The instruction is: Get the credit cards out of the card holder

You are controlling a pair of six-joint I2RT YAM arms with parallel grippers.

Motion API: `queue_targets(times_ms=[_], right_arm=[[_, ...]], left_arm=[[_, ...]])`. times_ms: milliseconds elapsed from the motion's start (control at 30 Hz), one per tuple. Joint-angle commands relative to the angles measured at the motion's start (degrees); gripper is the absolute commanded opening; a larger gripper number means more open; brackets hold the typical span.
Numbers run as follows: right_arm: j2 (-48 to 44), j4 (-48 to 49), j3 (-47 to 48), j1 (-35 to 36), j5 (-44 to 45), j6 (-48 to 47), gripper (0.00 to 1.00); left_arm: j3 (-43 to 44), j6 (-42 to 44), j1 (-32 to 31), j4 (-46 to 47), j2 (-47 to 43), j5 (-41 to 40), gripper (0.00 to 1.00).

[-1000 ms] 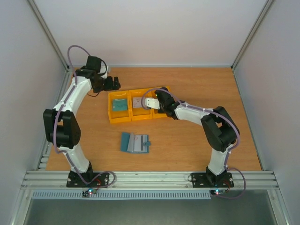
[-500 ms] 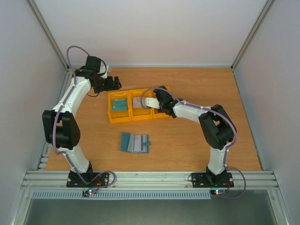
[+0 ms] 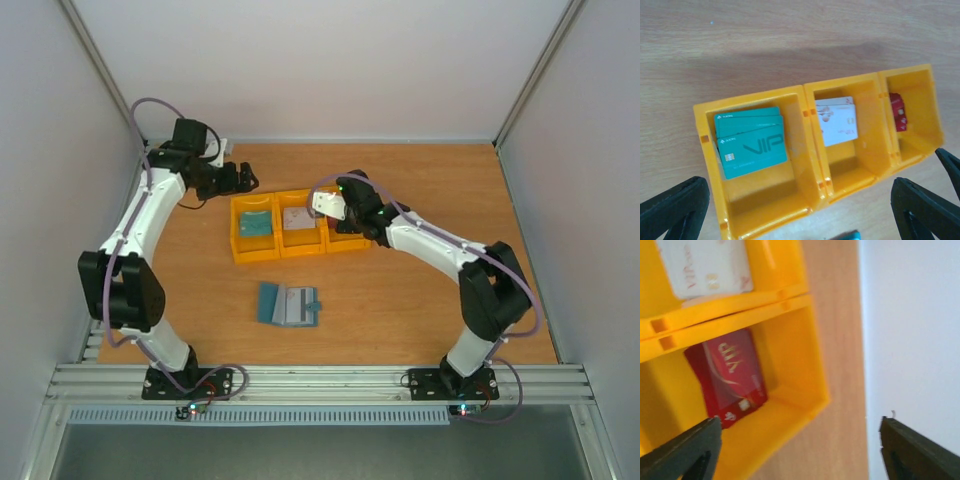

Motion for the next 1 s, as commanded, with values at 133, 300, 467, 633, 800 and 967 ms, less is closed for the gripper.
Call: queue_targets(times_ms=[133, 300, 467, 633, 800, 967], right_arm=[[-15.69, -11.47, 11.64, 2.85, -6.57, 37.37, 0.97], [-21.76, -21.27, 6.62, 3.53, -19.81, 74.54, 0.81], [-21.18, -21.13, -6.49, 10.61, -24.06, 94.41, 0.77], [-15.17, -21.32, -9.83, 16.18, -23.24, 96.72, 0.85], [-6.27, -18.75, -11.17, 16.3, -24.37, 95.71, 0.94], [-0.84, -16.43, -10.69, 16.18, -27.03, 94.25, 0.89]], left_arm=[[-0.61, 4.35, -0.23, -9.68, -10.0, 5.9, 0.99], [-5.79, 19.71, -5.4, -20.59, -16.56, 9.58, 0.92], [-20.1, 28.52, -14.13, -23.95, -23.51, 7.31, 0.99], [-23.58, 31.59, -18.7, -20.92, -26.5, 3.48, 0.99], [-26.08, 27.54, -19.33, -14.32, -20.38, 0.49, 0.99], [-27.55, 15.07, -21.11, -9.63, -10.61, -2.15, 0.99]])
